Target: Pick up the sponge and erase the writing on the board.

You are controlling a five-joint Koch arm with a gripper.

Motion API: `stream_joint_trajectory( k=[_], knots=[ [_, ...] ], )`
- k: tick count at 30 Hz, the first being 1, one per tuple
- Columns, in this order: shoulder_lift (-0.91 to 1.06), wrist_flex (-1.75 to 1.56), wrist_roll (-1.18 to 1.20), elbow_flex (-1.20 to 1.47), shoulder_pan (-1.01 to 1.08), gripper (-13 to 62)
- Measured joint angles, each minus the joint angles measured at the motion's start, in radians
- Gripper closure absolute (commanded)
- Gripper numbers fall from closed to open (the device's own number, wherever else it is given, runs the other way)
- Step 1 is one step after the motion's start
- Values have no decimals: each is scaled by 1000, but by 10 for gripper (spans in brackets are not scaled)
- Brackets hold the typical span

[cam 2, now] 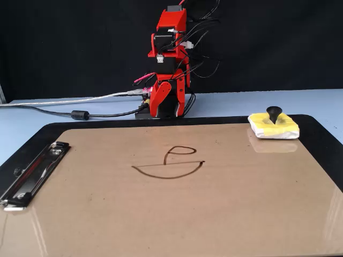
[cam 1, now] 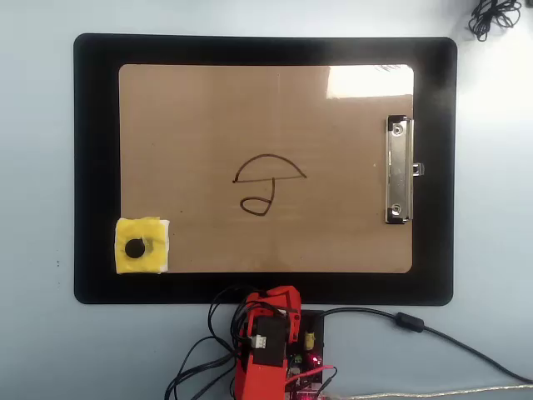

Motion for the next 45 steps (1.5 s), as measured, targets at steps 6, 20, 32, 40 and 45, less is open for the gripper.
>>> stream_joint_trajectory(
  k=[6, 20, 32, 40, 45],
  knots=[
    [-2, -2, 0, 0, 0, 149],
    [-2, 80, -3, -388, -147, 158],
    [-20, -1034, -546, -133, -1123, 166],
    [-374, -1468, -476, -72, -1180, 164],
    [-515, -1540, -416, -72, -1180, 163]
  ],
)
